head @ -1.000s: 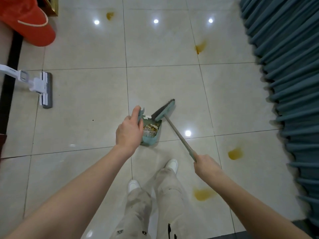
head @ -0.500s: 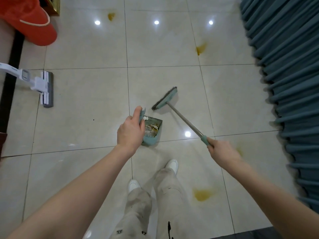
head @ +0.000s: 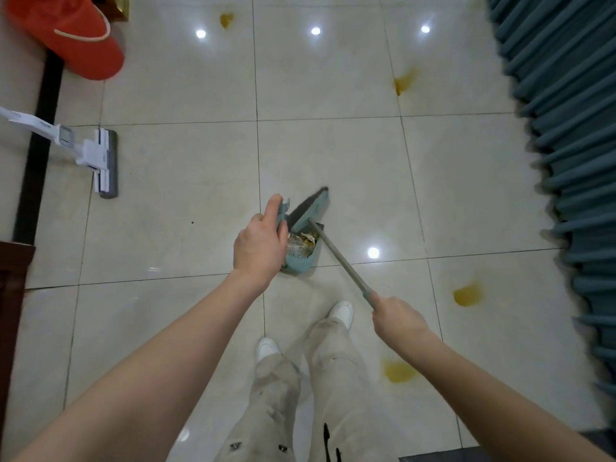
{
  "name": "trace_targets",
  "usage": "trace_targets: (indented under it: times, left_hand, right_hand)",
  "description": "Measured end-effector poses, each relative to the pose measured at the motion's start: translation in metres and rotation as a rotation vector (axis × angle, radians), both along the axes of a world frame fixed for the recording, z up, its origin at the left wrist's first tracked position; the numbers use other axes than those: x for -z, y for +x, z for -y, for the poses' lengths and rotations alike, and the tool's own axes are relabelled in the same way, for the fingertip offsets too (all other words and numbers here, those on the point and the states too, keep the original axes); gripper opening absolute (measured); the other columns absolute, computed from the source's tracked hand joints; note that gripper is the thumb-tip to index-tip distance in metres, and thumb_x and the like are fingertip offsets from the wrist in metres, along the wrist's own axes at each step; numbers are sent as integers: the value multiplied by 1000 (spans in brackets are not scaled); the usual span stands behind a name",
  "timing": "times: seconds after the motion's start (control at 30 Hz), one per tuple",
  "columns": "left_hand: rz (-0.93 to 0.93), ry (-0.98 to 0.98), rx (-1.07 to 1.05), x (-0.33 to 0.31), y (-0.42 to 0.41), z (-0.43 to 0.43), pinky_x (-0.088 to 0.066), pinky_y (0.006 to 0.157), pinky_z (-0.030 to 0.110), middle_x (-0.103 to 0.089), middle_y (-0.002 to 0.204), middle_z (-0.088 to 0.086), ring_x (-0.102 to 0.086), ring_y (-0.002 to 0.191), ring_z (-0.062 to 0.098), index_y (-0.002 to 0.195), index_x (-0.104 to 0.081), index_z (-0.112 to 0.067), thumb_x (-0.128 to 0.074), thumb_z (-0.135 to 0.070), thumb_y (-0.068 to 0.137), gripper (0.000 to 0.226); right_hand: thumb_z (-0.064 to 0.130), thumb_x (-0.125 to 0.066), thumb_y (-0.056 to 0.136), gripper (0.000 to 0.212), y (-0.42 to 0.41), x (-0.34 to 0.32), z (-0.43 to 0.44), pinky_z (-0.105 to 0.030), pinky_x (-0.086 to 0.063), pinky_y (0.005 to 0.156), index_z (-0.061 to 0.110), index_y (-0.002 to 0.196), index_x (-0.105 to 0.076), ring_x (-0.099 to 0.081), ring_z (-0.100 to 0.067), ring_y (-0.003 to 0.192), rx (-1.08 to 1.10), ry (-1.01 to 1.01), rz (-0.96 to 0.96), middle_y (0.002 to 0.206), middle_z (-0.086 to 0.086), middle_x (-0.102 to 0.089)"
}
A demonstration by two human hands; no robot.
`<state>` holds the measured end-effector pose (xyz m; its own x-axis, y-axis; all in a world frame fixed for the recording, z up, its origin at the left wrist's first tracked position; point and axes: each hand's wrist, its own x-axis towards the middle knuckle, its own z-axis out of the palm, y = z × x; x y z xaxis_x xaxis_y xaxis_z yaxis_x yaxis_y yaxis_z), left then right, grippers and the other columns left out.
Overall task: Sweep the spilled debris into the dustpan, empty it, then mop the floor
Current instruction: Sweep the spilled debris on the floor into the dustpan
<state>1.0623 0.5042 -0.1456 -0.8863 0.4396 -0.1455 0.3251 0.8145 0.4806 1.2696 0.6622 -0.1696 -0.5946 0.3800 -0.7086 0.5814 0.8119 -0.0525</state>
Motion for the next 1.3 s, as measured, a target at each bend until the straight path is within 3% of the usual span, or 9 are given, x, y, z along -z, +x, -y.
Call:
trace_targets:
  times: [0.1, 0.27, 0.43, 0.67, 0.97, 1.17, 1.3]
  left_hand:
    - [14, 9, -4, -2, 3, 2, -51, 64, 46, -57, 84, 13, -56, 70, 39, 136, -35, -26, -42, -29, 97, 39]
    - [17, 5, 33, -6, 9, 21, -48, 66, 44, -59, 93, 15, -58, 76, 39, 139, -34, -25, -42, -29, 98, 42]
    - [8, 36, -42, -14, 2, 56, -49, 68, 43, -61, 98, 14, -58, 80, 38, 136, -35, -26, -43, -30, 98, 39]
    - [-38, 55, -88, -35, -19, 107, -42, 64, 37, -63, 100, 13, -59, 81, 33, 134, -36, -27, -45, -29, 97, 38]
    - [-128, 149, -171, -70, -76, 155, -44, 64, 36, -64, 99, 9, -60, 82, 30, 133, -37, -29, -48, -29, 97, 38]
    - [-168, 144, -248, -84, -141, 155, -50, 68, 41, -64, 105, 9, -61, 85, 30, 134, -37, -28, -48, -30, 97, 39]
    - [-190, 147, -318, -89, -195, 137, -52, 68, 41, -64, 107, 8, -61, 86, 30, 134, -38, -29, -48, -29, 97, 39]
  right_hand:
    - [19, -34, 100, 40, 8, -22, -12, -30, -40, 53, 30, 137, -41, -51, -23, 70, 13, 16, 10, 74, 0, -46]
    - [42, -40, 99, 29, 15, -51, -39, -32, -44, 54, 29, 111, -64, -58, -21, 67, 219, -2, -124, 72, 0, -59]
    - [36, -44, 98, 25, 23, -72, -38, -33, -48, 60, 27, 111, -63, -60, -24, 70, 242, 43, -178, 72, 0, -61]
    - [51, -36, 97, 43, -20, -91, -16, -32, -45, 54, 19, 94, -64, -61, -29, 67, 259, 41, -282, 67, -3, -60]
    - [48, -45, 96, 39, -94, -102, 14, -33, -52, 68, 18, 110, -66, -64, -25, 77, 244, 34, -310, 89, -7, -71]
    - [52, -43, 97, 43, -174, -112, 4, -31, -39, 60, 17, 108, -67, -65, -27, 80, 151, 1, -363, 77, -6, -68]
    - [48, -46, 97, 35, -252, -114, -24, -31, -45, 61, 23, 107, -67, -63, -22, 73, 81, -26, -384, 74, -2, -66]
